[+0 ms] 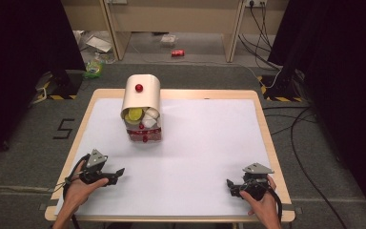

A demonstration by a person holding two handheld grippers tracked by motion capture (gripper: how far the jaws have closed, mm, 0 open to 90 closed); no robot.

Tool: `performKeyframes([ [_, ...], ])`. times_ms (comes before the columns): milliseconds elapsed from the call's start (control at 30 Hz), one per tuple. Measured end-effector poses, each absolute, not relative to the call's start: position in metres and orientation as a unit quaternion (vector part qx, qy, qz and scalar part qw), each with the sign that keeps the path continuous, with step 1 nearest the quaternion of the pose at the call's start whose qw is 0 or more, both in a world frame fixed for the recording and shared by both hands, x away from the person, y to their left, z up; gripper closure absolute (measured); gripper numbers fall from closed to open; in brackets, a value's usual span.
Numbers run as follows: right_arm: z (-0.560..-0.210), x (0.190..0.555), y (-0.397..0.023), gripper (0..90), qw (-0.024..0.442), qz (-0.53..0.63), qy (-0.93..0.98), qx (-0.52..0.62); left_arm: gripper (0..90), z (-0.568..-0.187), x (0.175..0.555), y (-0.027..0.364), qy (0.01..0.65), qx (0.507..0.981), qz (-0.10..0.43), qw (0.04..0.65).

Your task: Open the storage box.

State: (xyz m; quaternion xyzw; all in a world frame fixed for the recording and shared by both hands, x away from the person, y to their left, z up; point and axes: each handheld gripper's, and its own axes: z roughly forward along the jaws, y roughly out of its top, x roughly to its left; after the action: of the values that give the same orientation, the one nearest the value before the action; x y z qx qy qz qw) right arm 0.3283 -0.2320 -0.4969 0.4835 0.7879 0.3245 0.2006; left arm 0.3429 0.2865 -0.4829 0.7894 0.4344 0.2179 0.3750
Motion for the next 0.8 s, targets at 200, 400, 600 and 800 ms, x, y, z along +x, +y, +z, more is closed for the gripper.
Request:
performKeyframes([
  [200, -0.497, 0.328, -0.232, 5.7, 0.202, 0.325, 0.788, 0.483, 15.3, -0.475, 0.341, 0.283, 0.428, 0.786, 0.213, 0.392],
  [400, -0.497, 0.328, -0.232, 5.6, 0.202, 0.324, 0.788, 0.483, 15.5, -0.467, 0.341, 0.28, 0.423, 0.781, 0.212, 0.407],
  [600, -0.497, 0.328, -0.232, 5.5, 0.202, 0.324, 0.788, 0.483, 16.2, -0.451, 0.343, 0.27, 0.405, 0.776, 0.214, 0.433],
  [800, -0.497, 0.328, -0.232, 5.5, 0.202, 0.324, 0.788, 0.483, 17.7, -0.437, 0.345, 0.259, 0.384, 0.775, 0.212, 0.454],
])
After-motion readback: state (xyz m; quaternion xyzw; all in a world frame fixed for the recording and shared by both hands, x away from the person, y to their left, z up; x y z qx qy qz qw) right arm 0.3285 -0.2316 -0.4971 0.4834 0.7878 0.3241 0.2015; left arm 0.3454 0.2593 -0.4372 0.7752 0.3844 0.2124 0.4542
